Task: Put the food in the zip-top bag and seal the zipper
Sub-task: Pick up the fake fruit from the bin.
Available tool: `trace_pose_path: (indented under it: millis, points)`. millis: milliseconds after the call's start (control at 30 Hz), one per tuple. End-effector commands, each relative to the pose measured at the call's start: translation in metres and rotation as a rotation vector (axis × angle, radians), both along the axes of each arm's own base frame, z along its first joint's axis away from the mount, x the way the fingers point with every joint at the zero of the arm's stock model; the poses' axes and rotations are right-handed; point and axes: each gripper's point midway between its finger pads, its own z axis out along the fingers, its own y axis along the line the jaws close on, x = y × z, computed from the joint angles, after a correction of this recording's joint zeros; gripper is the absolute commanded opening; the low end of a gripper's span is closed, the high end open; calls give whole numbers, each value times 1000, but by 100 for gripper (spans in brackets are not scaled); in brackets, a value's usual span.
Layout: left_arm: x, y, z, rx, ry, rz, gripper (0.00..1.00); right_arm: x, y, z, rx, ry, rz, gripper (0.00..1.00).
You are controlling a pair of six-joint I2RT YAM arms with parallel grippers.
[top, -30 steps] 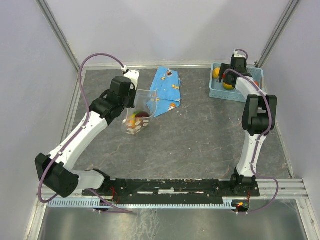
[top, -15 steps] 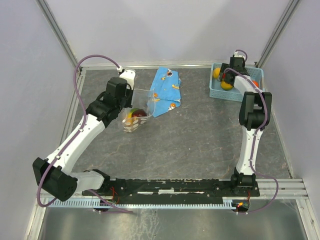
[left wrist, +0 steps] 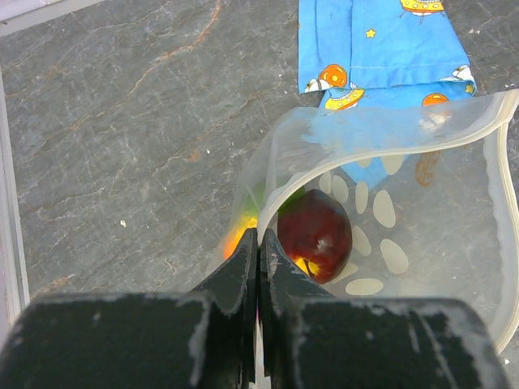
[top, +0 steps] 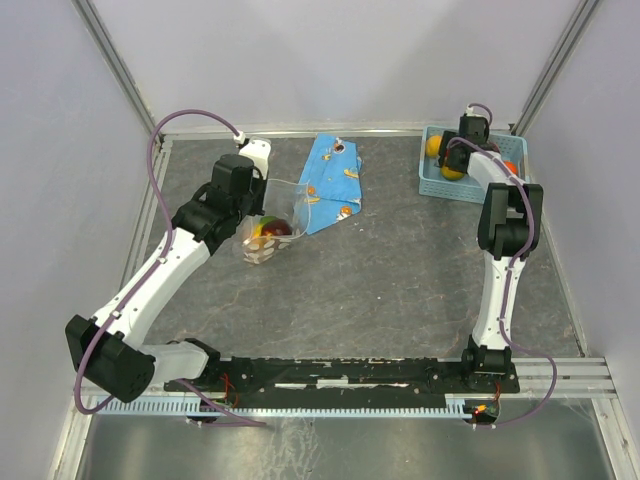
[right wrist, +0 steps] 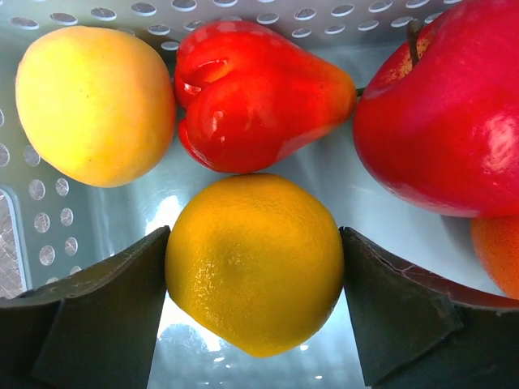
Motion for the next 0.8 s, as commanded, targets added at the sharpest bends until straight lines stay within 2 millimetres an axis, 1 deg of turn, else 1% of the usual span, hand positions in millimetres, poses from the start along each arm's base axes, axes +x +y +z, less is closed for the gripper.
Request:
trace_pose_path:
  millis: [0,33,133,400,533,567,633,767]
  points:
    - [7,-7,17,-60,-55,-15,3,5,-2,35,8,-76,10,81]
    - [6,-9,17,-67,-55,-25,3,3,-2,44,4,-91,12,80]
    - [5,-14,18,-86,-53,-50,3,-4,-1,59,-6,-107,23,77]
    - [3,-19,17,-95,-56,-97,3,-30,2,107,-13,-166,43,74]
    - [3,-20,19,-102,-62,-101,3,-47,13,127,25,-191,70,72]
    - [2,-21,18,-104,-62,-103,3,-52,16,137,39,-207,80,72]
    - [2,-22,19,-108,-64,-107,3,-65,24,143,68,-215,94,72]
    - [2,-23,18,-112,-62,-114,3,-89,45,162,126,-247,129,72]
